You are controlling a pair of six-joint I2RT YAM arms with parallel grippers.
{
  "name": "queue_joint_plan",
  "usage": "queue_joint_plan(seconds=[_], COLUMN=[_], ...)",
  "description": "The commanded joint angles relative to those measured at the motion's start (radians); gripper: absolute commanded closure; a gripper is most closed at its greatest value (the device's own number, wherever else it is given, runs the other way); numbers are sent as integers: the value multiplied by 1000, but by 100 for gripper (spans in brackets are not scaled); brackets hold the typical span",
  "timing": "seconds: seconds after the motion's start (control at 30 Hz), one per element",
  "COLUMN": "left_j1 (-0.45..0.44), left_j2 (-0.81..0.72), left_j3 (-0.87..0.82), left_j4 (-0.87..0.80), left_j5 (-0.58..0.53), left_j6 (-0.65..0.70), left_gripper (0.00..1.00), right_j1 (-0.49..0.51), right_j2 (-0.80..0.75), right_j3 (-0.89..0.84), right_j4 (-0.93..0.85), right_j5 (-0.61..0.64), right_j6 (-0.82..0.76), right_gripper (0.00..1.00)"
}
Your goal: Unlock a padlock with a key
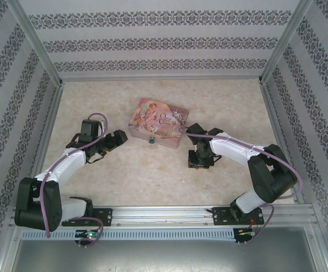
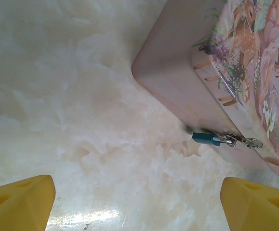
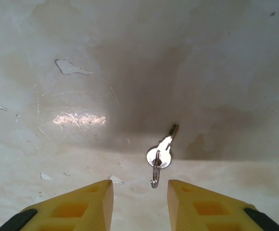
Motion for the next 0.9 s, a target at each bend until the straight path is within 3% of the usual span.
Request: queue_joint_plan(seconds=[0.0,0.87], left_j1=[-2,-5], left_j2=[-8,2], left_j3=[-1,20], left_j4=[12,-10], left_j5=[-6,0], left_j6=[-10,-6], left_gripper=[11,11], right_j1=[10,-21], right_j2=[14,80], right_j3=[2,-41], right_j4=[-32,24], right_j5=[34,25], right_j6=[5,-14], right_gripper=[67,85])
